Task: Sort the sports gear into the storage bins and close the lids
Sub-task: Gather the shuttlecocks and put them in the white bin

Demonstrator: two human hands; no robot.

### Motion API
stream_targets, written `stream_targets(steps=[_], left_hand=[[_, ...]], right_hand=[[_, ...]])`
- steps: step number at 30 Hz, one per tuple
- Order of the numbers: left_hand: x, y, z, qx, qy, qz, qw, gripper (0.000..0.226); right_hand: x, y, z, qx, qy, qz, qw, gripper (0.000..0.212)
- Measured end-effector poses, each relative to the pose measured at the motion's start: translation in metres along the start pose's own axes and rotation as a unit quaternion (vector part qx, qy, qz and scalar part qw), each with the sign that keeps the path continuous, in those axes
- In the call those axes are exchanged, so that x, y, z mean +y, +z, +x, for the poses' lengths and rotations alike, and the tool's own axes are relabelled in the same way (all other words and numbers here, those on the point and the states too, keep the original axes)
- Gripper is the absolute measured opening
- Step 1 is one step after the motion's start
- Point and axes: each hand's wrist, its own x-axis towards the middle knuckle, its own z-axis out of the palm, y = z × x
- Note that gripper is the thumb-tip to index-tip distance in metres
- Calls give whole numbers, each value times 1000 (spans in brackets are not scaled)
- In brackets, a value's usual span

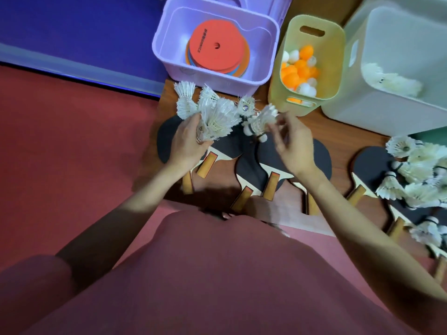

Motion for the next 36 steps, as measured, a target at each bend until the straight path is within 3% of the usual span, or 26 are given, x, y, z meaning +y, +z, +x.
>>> stream_targets(steps=[3,5,15,22,30,36], left_hand=[[22,9,12,-19,33,25,999,38],[34,15,19,-30,55,24,998,38],[132,71,61,-82,149,43,985,60],[227,116,112,-113,187,13,976,76],[316,173,188,-137,231,14,963,74],[327,230,231,-245,194,103,944,62]], right_hand=[[3,-27,-9,108,64,63,990,18],[5,-41,-10,133,65,80,986,16],[64,-105,13,105,-5,75,992,16],[130,-161,36,132,25,109,985,15],[208,-224,88,206,80,144,965,9],[258,-222,110,174,122,108,971,25]])
